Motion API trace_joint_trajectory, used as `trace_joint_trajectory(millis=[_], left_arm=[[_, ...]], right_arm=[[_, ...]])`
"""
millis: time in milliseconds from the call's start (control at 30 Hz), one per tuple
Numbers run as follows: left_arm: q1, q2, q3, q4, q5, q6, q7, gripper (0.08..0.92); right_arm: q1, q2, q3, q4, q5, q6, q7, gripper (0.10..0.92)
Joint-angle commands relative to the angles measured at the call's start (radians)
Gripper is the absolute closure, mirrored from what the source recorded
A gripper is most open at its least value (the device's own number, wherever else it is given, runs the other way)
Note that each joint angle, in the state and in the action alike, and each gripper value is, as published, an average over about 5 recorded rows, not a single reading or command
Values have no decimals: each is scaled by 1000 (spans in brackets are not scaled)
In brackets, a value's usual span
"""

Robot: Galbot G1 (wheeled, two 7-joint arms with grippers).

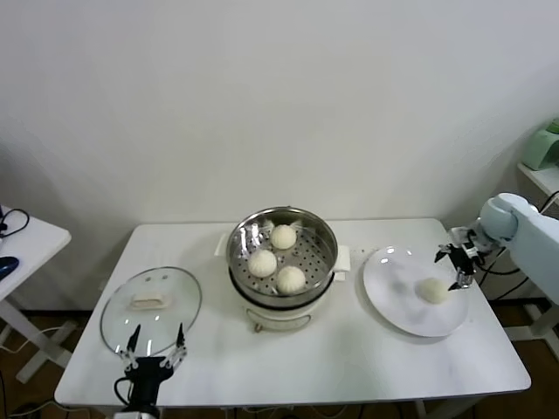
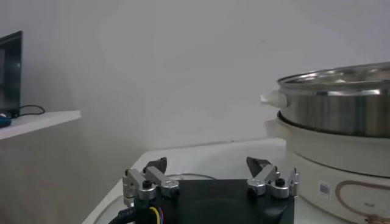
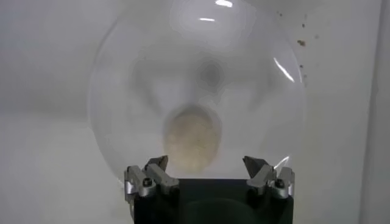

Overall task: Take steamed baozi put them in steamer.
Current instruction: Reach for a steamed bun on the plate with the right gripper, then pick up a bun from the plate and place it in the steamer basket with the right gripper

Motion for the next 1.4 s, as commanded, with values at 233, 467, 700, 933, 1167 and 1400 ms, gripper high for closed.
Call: trace_joint_trajectory(millis=[233, 467, 700, 933, 1167, 1400], left_arm=[[-1, -1, -5, 10, 1, 2, 0, 177], [-7, -3, -4, 16, 2, 5, -1, 177], [-12, -3, -4, 22, 2, 6, -2, 177], [-16, -3, -2, 21, 3, 8, -3, 177], [-15, -2, -4, 20, 2, 8, -3, 177], [-19, -1, 0, 14, 2, 10, -3, 177]], right_arm=[[-101, 97, 85, -99, -69, 9, 2, 203], [-98, 103, 76, -113, -76, 9, -11, 203], [-89, 110, 71, -127, -87, 10, -18, 203], [-78, 120, 72, -144, -89, 11, -16, 288], [-59, 121, 58, -142, -55, 6, -13, 364], [118, 114, -127, -125, 174, -49, -17, 372]])
